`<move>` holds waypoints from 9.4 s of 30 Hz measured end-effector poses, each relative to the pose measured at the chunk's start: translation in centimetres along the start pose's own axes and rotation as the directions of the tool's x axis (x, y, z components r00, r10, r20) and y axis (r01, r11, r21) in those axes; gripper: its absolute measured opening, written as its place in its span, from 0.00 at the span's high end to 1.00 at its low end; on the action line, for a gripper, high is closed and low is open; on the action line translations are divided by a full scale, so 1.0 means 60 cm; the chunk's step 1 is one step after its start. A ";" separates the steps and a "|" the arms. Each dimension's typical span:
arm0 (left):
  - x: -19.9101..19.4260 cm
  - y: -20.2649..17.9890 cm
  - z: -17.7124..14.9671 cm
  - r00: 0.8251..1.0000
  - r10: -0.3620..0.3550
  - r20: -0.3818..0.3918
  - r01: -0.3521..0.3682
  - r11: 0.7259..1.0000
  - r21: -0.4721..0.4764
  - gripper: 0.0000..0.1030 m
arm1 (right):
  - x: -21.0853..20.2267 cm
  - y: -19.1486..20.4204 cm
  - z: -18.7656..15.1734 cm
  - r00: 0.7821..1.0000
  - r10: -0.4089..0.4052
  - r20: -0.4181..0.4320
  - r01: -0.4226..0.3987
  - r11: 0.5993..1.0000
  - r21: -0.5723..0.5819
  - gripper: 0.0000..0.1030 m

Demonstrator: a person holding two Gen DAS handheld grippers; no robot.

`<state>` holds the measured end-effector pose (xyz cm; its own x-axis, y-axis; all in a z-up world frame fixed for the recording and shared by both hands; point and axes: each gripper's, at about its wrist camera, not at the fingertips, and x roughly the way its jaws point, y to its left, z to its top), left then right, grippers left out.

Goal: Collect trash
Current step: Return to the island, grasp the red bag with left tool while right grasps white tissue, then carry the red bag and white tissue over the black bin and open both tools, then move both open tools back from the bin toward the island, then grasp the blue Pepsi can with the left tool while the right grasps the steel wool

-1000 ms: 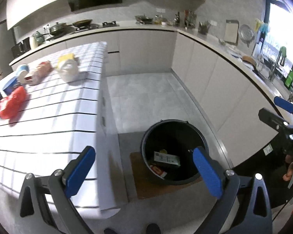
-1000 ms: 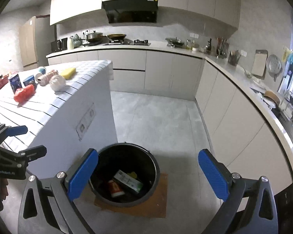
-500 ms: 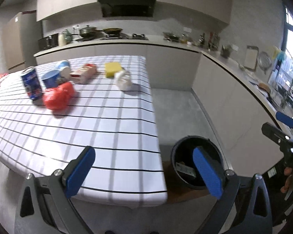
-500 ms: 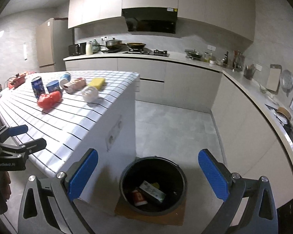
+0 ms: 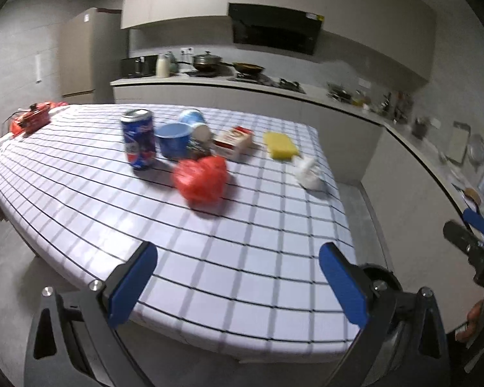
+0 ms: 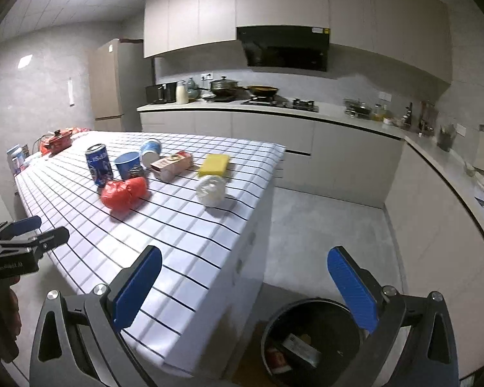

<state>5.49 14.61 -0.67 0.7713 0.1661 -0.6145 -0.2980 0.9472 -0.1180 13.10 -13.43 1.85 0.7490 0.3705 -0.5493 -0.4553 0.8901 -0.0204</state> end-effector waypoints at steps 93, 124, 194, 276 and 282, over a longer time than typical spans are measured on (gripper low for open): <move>0.051 -0.173 -0.010 0.924 -0.343 -0.169 0.368 0.917 0.154 0.84 | -0.043 -0.119 -0.077 0.983 -0.076 -0.165 0.097 0.988 0.122 0.77; 0.135 -0.391 -0.174 0.858 -0.326 -0.398 0.442 0.863 0.246 0.84 | -0.015 -0.284 -0.263 0.950 -0.010 -0.313 0.050 0.991 0.120 0.77; 0.027 -0.352 -0.108 0.943 -0.261 -0.205 0.302 0.932 0.201 0.00 | -0.053 -0.260 -0.173 0.986 -0.105 -0.132 0.118 0.989 0.089 0.00; 0.357 0.277 0.181 0.992 0.006 -0.130 -0.014 0.998 -0.061 0.28 | 0.573 0.361 0.178 0.871 0.385 -0.305 -0.422 0.905 -0.061 0.53; 0.363 0.281 0.181 0.988 -0.006 -0.154 -0.007 0.997 -0.083 0.32 | 0.587 0.374 0.179 0.868 0.384 -0.315 -0.426 0.901 -0.075 0.57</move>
<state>23.37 37.17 -7.53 0.6770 0.1157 -0.7269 -0.3484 0.9203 -0.1780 34.41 22.41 -8.98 0.3234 0.5799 -0.7478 -0.7659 0.6245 0.1531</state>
